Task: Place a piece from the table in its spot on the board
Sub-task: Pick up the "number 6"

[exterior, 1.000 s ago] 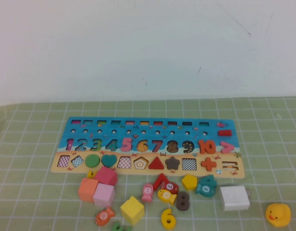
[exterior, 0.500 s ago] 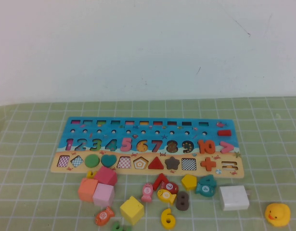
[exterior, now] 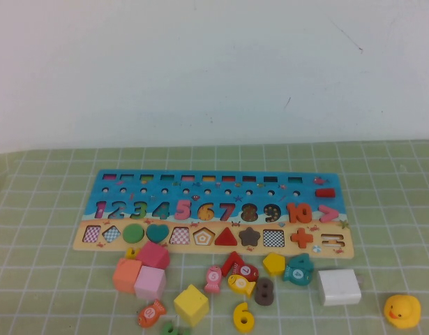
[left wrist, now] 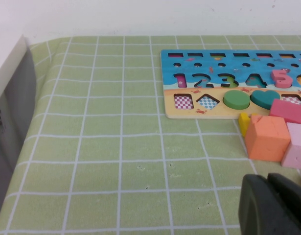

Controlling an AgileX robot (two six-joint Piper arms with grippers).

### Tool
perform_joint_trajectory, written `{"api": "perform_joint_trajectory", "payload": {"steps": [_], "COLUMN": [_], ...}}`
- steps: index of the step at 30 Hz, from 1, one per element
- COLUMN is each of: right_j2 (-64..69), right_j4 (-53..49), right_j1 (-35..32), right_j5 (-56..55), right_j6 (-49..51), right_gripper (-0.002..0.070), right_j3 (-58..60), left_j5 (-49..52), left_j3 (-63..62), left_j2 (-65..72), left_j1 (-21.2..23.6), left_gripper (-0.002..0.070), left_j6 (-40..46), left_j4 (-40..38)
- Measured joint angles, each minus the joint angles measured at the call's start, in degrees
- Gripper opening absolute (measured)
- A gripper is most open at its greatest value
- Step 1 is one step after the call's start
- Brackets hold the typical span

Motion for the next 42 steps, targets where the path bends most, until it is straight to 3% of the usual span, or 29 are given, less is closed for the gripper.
{"api": "perform_joint_trajectory", "payload": {"steps": [7,13,18,27,34,37,42], "right_j2": [9.57,21.63,32.10,44.77,50.42,52.65,56.17], "right_j4": [-12.41,-32.22,-40.01,-40.39,-40.92,-38.71,-31.44], "right_j1": [18.74,36.49,44.72,47.35,46.19,44.35,42.17], "right_j5": [0.00,-0.47,-1.37,-4.75,-10.70,-12.93,-17.20], "right_j6": [14.92,37.07,44.16,41.21,50.72,54.55,56.07], "right_gripper": [0.0006,0.0006,0.0006,0.0002,0.0010,0.0074,0.0292], "right_j3": [-3.05,-4.99,-9.70,-16.16,-16.25,-16.28,-16.28], "left_j5": [0.00,0.00,0.00,0.00,0.00,0.00,0.00], "left_j3": [0.00,0.00,0.00,0.00,0.00,0.00,0.00], "left_j2": [0.00,0.00,0.00,0.00,0.00,0.00,0.00], "left_j1": [0.00,0.00,0.00,0.00,0.00,0.00,0.00], "left_gripper": [-0.0003,-0.0003,-0.0003,-0.0003,-0.0003,-0.0003,-0.0003], "left_j6": [0.00,0.00,0.00,0.00,0.00,0.00,0.00], "left_j4": [0.00,0.00,0.00,0.00,0.00,0.00,0.00]}}
